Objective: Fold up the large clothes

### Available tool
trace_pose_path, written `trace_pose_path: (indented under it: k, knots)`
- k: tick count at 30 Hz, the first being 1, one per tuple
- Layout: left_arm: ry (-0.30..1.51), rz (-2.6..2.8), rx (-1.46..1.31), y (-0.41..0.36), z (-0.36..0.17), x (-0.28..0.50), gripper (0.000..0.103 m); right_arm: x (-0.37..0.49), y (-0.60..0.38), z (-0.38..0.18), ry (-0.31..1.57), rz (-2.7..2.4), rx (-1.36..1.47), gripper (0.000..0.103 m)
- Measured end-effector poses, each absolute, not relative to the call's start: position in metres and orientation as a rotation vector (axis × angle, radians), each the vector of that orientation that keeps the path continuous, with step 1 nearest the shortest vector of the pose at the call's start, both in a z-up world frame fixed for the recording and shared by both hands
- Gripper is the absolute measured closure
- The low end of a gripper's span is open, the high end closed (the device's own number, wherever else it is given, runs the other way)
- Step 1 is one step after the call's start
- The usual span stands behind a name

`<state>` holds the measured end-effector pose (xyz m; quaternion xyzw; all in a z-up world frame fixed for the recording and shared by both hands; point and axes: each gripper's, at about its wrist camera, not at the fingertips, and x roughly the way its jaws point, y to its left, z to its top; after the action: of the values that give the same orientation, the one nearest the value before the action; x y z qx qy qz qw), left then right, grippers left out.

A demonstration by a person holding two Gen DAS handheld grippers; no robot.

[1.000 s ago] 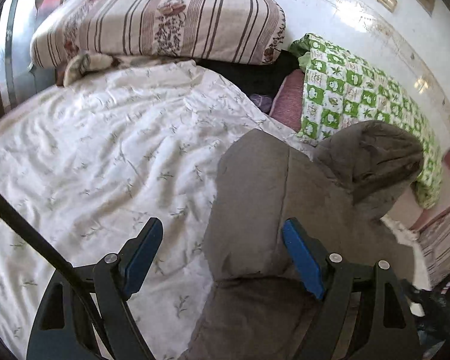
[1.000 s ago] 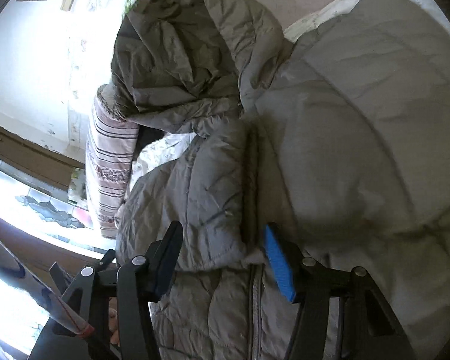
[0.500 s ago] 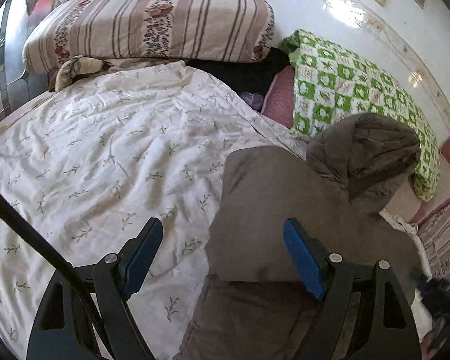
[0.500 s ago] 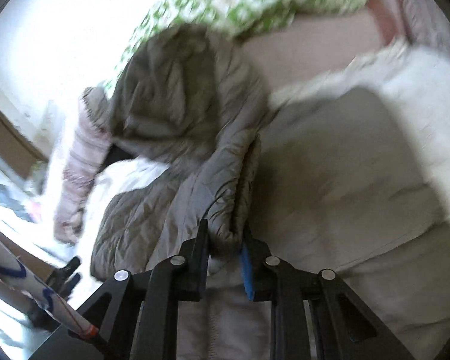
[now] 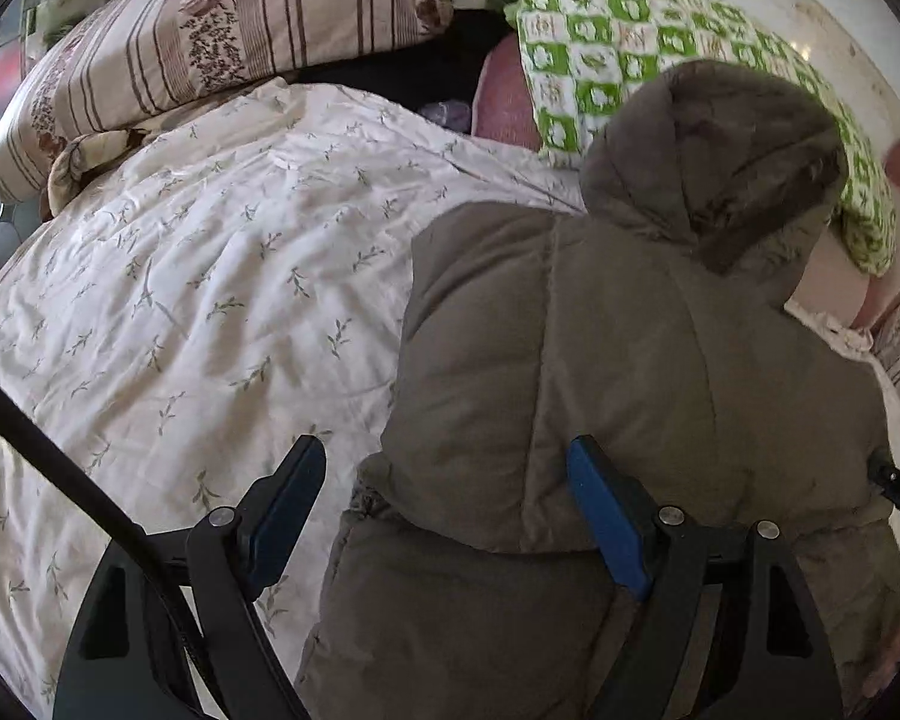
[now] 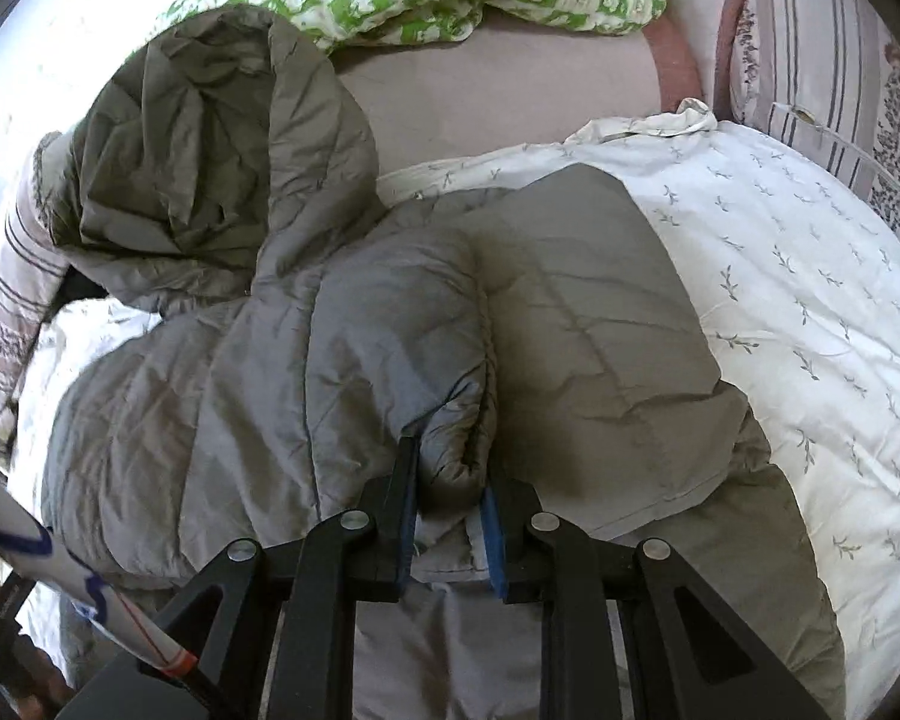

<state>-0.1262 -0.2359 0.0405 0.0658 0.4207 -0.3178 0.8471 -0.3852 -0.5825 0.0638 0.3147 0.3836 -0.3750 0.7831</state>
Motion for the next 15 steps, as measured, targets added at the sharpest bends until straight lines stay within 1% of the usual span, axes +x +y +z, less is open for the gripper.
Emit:
trace_pose_path:
  k: [7,10,13,14,15]
  knots:
    - [0.939,-0.662,0.147,-0.237,0.029,-0.122,0.021,-0.386,-0.588,0.052,0.854,-0.796,0.714,0.081]
    - [0.923,-0.654,0.158,-0.236,0.032,-0.125,0.021,-0.388,-0.587,0.056,0.847,-0.785,0.733,0.077]
    - [0.859,-0.662,0.127,-0.232,0.052,-0.131,0.021,-0.394,-0.585,0.073,0.821,-0.798,0.744,0.064]
    - [0.834,-0.674,0.113,-0.23,0.06,-0.134,0.021,-0.396,-0.583,0.082,0.803,-0.819,0.728,0.058]
    - [0.802,-0.681,0.098,-0.228,0.068,-0.138,0.021,-0.397,-0.581,0.088,0.79,-0.84,0.709,0.056]
